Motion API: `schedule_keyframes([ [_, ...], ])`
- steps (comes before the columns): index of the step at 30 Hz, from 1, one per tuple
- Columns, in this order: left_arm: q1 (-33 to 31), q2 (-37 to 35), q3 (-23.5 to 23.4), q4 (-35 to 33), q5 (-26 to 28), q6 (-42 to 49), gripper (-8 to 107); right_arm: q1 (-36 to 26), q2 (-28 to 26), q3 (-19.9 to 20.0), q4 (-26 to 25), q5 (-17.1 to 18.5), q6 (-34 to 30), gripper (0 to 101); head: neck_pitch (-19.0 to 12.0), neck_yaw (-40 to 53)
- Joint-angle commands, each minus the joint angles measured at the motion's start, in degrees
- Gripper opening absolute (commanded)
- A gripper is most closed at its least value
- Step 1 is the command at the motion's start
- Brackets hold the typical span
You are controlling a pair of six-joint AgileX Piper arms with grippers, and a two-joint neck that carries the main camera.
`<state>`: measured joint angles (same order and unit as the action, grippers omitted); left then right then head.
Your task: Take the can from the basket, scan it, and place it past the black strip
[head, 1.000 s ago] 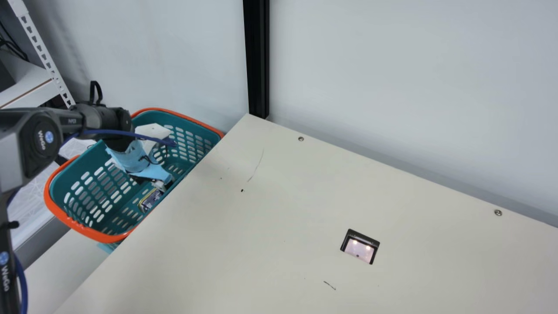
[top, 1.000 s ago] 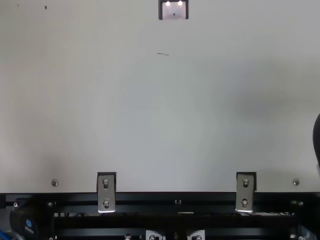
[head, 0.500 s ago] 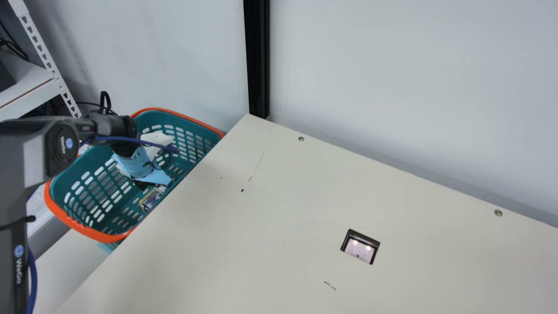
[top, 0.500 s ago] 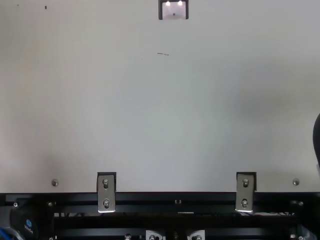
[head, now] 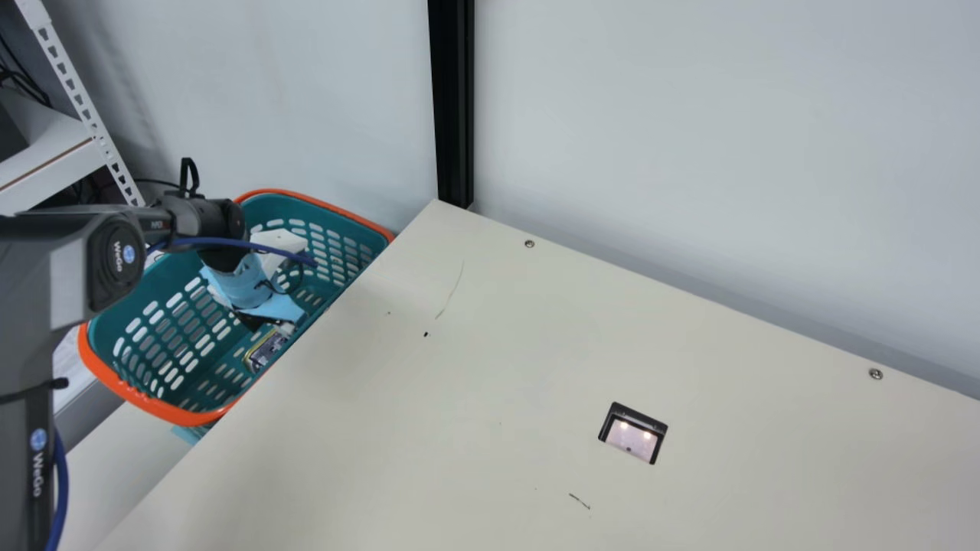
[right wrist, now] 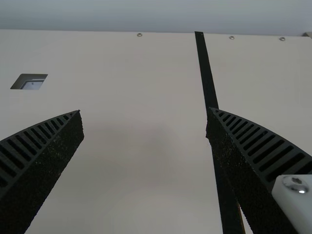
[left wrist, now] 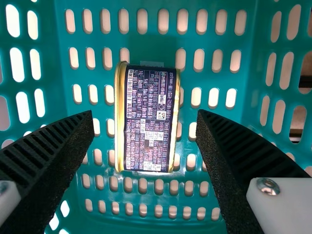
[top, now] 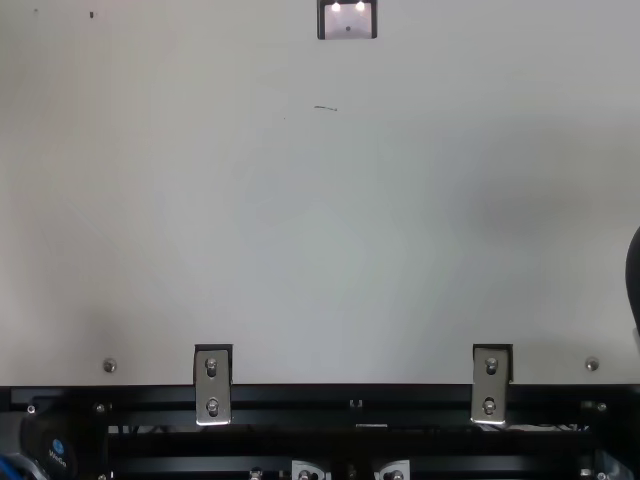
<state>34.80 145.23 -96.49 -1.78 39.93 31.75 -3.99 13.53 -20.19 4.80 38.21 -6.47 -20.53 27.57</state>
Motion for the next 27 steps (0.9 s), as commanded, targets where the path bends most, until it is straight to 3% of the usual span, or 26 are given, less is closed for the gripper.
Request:
schedule_keyframes([
  [1, -0.06, 0.51, -0.23, 0.2, -0.08, -0.11, 90, 0.0, 0.0, 0.0, 0.0, 0.0, 0.0, 101, -1.69, 1.01],
  [26, -0.02, 5.47, -1.75, 0.36, -2.16, -0.58, 90, 0.0, 0.0, 0.0, 0.0, 0.0, 0.0, 101, -1.69, 1.01],
  [27, 0.02, 5.46, -1.93, 0.1, -2.1, -0.37, 17, 0.0, 0.0, 0.0, 0.0, 0.0, 0.0, 101, -1.69, 1.01],
])
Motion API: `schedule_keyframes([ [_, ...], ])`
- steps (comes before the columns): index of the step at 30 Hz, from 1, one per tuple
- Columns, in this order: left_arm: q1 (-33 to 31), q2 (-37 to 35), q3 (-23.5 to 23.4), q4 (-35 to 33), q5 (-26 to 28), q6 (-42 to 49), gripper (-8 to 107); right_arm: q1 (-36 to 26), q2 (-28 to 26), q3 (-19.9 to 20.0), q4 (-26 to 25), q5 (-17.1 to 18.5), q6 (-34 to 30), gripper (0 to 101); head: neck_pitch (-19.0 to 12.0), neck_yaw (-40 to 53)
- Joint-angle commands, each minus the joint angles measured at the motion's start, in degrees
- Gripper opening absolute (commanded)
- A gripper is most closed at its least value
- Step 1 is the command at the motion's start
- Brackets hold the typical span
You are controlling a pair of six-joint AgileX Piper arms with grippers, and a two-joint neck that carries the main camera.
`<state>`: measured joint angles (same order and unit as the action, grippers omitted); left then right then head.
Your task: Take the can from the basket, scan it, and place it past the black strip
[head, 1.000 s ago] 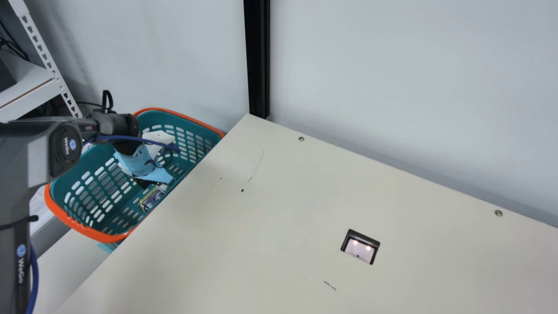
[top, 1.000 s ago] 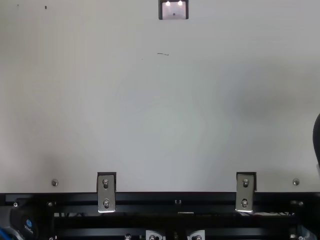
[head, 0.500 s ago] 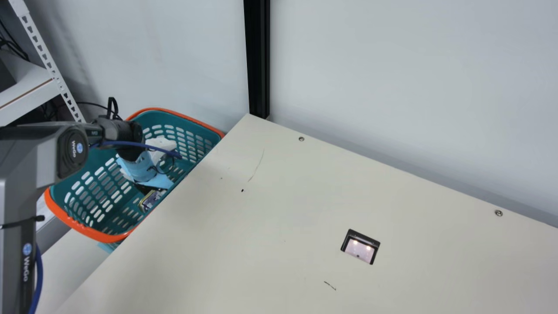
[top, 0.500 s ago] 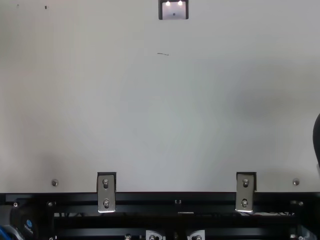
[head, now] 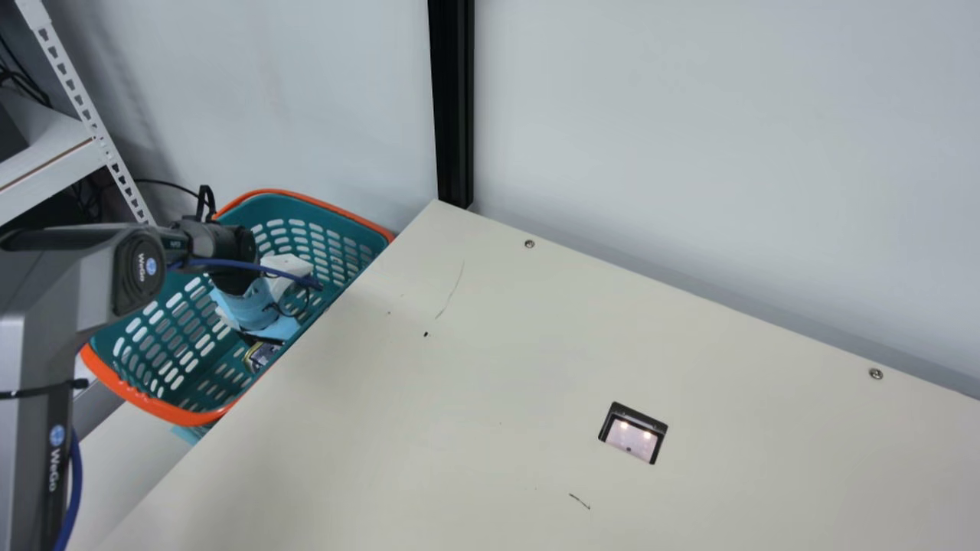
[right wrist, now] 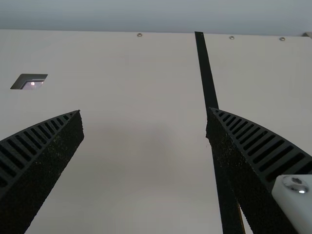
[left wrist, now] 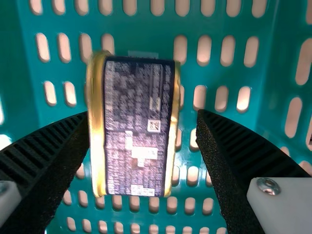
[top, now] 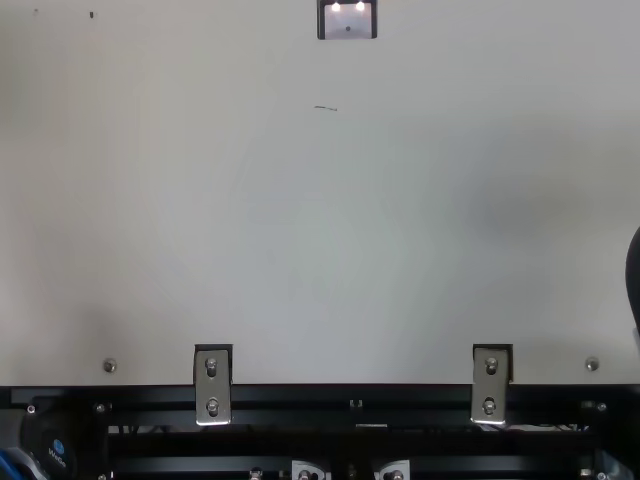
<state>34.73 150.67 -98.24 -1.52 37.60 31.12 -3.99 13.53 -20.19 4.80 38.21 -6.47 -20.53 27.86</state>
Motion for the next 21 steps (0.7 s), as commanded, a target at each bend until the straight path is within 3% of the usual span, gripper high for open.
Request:
schedule_keyframes([
  [1, 0.14, -0.03, -0.3, -0.43, 0.32, 0.5, 10, 0.0, 0.0, 0.0, 0.0, 0.0, 0.0, 101, -1.69, 0.71],
  [11, 0.7, -1.99, 0.41, -1.55, 0.37, 1.38, 10, 0.0, 0.0, 0.0, 0.0, 0.0, 0.0, 101, -1.69, 0.71],
  [21, 1.2, -10.89, 6.82, -6.08, -4.04, 4.73, 10, 0.0, 0.0, 0.0, 0.0, 0.0, 0.0, 101, -1.69, 0.71],
])
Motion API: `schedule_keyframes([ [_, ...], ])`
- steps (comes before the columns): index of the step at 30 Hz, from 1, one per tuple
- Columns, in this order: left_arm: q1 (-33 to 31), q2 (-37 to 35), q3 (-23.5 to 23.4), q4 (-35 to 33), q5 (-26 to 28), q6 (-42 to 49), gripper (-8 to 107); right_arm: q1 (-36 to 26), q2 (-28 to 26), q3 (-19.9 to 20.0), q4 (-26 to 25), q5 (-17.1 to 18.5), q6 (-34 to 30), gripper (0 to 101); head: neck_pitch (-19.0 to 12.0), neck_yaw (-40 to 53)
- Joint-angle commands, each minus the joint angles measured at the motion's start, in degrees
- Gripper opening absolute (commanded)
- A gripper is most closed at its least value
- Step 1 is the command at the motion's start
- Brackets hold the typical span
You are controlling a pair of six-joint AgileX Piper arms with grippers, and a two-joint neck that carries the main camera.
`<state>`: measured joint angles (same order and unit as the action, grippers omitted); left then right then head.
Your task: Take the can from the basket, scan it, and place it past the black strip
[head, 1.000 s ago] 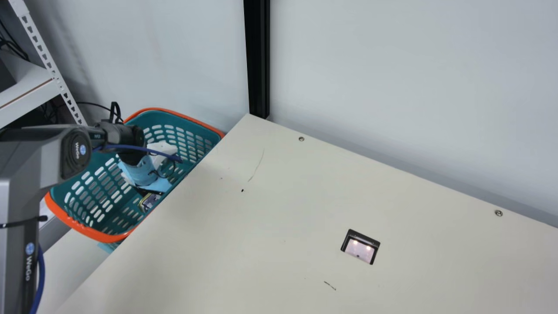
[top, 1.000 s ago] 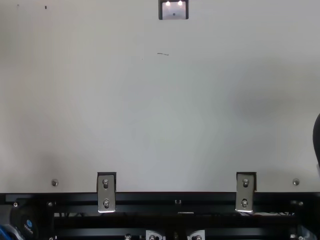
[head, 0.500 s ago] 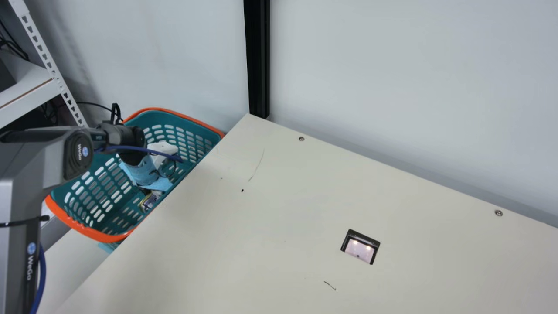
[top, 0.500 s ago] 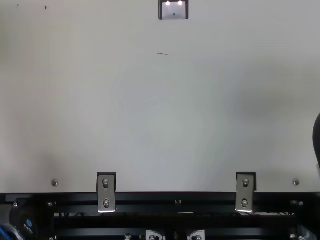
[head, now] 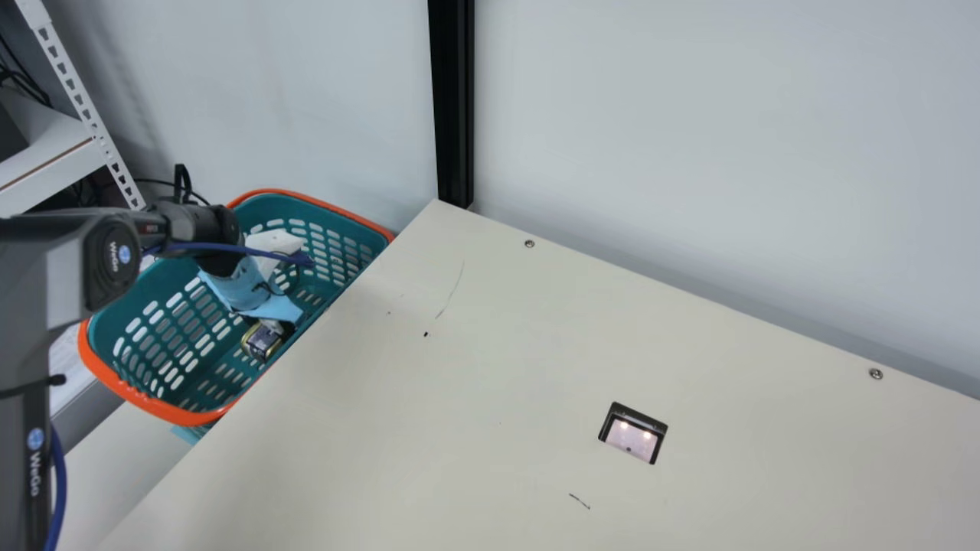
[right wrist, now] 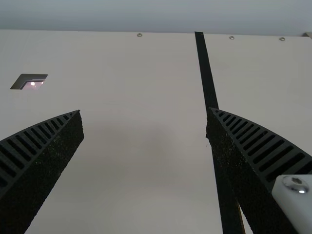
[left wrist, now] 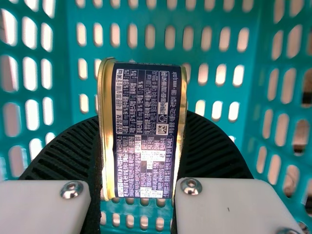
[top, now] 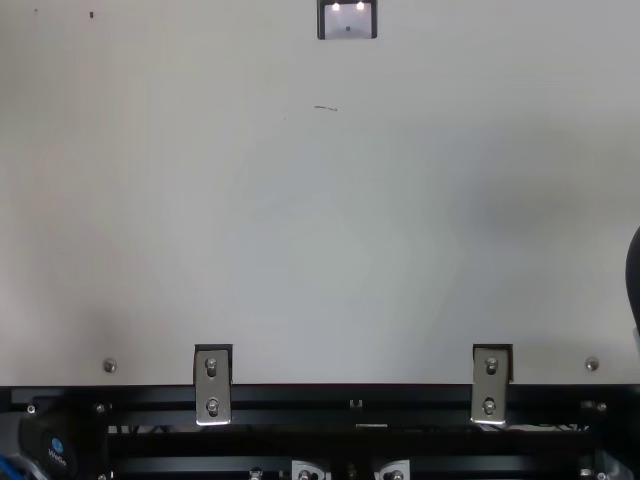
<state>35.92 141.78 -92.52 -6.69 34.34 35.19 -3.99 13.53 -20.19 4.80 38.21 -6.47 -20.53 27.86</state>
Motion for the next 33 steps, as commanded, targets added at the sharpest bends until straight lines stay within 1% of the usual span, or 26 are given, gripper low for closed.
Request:
schedule_keyframes([
  [1, 0.03, -3.25, 1.91, -1.67, -1.22, 1.25, 10, 0.0, 0.0, 0.0, 0.0, 0.0, 0.0, 101, -1.69, 0.71],
  [11, 0.02, -16.8, 10.31, -9.11, -5.11, 7.22, 10, 0.0, 0.0, 0.0, 0.0, 0.0, 0.0, 101, -1.69, 0.71],
  [19, -0.3, -28.23, 15.71, -12.95, -6.32, 8.52, 10, 0.0, 0.0, 0.0, 0.0, 0.0, 0.0, 101, -1.69, 0.71],
  [25, -0.91, -37.13, 18.62, -13.22, -6.27, 5.45, 10, 0.0, 0.0, 0.0, 0.0, 0.0, 0.0, 101, -1.69, 0.71],
  [28, -1.37, -41.43, 19.73, -12.56, -5.99, 2.63, 10, 0.0, 0.0, 0.0, 0.0, 0.0, 0.0, 101, -1.69, 0.71],
  [33, -2.39, -48.07, 20.97, -10.66, -4.02, -3.67, 10, 0.0, 0.0, 0.0, 0.0, 0.0, 0.0, 101, -1.69, 0.71],
])
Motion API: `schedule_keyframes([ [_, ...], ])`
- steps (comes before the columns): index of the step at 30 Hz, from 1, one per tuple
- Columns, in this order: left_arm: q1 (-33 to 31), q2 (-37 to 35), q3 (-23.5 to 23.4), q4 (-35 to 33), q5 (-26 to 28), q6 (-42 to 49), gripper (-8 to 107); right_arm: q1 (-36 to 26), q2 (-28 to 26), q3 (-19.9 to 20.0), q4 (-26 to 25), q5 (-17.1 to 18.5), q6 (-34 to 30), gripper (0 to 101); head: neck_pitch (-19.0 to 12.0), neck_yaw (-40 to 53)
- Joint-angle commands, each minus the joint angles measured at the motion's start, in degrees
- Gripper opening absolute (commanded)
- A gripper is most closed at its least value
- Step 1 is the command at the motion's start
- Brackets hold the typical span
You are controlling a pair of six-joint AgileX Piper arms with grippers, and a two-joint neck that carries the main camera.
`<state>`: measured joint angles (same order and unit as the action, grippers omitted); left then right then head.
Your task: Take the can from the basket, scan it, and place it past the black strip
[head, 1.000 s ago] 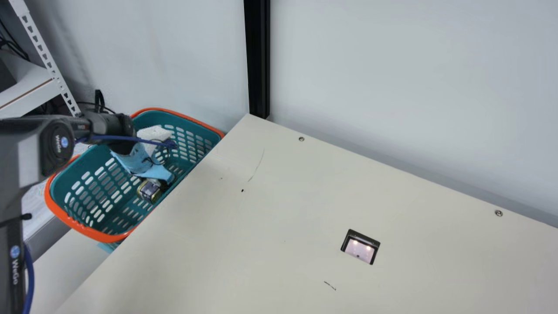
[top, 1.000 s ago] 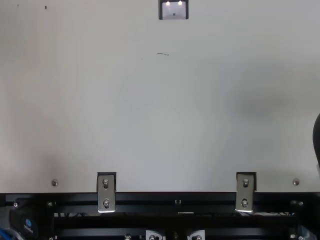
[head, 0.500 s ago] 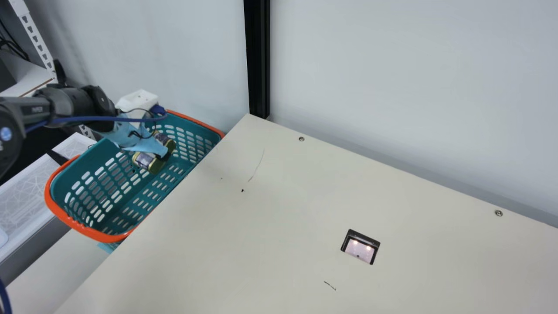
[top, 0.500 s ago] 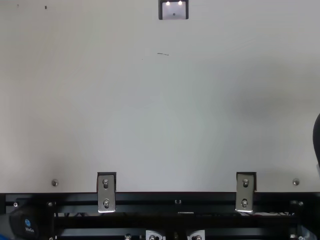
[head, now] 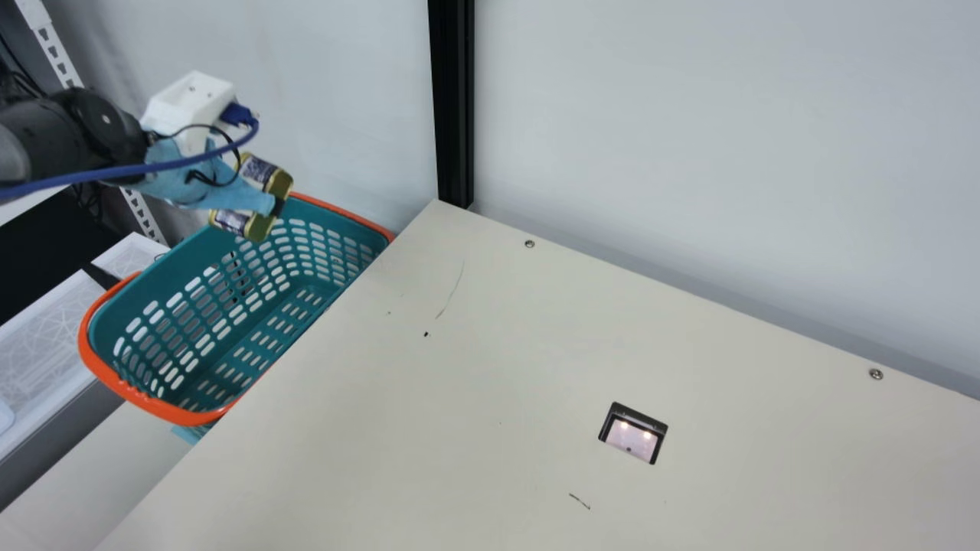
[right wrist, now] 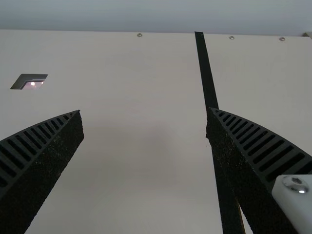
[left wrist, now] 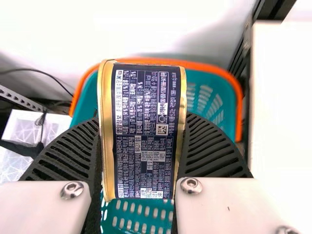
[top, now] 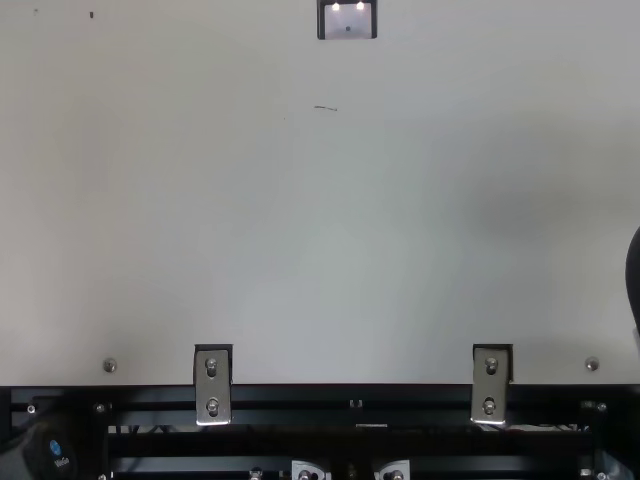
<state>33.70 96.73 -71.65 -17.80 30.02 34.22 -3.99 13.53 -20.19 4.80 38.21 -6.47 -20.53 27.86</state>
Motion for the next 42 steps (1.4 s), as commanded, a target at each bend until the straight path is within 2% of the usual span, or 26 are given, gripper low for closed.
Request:
schedule_keyframes([
  [1, -0.45, -4.22, 0.29, 1.01, 0.94, -4.15, 10, 0.0, 0.0, 0.0, 0.0, 0.0, 0.0, 101, -1.69, 0.71],
  [7, -2.66, -10.55, 0.99, 4.14, 7.85, -12.61, 10, 0.0, 0.0, 0.0, 0.0, 0.0, 0.0, 101, -1.69, 0.71],
  [13, -5.42, -16.2, 1.4, 5.73, 16.98, -19.31, 10, 0.0, 0.0, 0.0, 0.0, 0.0, 0.0, 101, -1.69, 0.71],
  [25, -6.39, -22.79, 0.28, -1.21, 38.62, -26.24, 10, 0.0, 0.0, 0.0, 0.0, 0.0, 0.0, 101, -1.69, 0.71],
  [28, -6.75, -25.16, 0.56, 1.26, 38.11, -26.55, 10, 0.0, 0.0, 0.0, 0.0, 0.0, 0.0, 101, -1.69, 0.71],
  [29, -6.39, -24.17, 0.43, -1.08, 37.65, -26.62, 10, 0.0, 0.0, 0.0, 0.0, 0.0, 0.0, 101, -1.69, 0.71],
  [31, -6.68, -25.16, 0.54, -0.6, 38.96, -26.62, 10, 0.0, 0.0, 0.0, 0.0, 0.0, 0.0, 101, -1.69, 0.71],
  [42, -6.68, -25.21, 0.54, -0.65, 38.85, -26.62, 10, 0.0, 0.0, 0.0, 0.0, 0.0, 0.0, 101, -1.69, 0.71],
])
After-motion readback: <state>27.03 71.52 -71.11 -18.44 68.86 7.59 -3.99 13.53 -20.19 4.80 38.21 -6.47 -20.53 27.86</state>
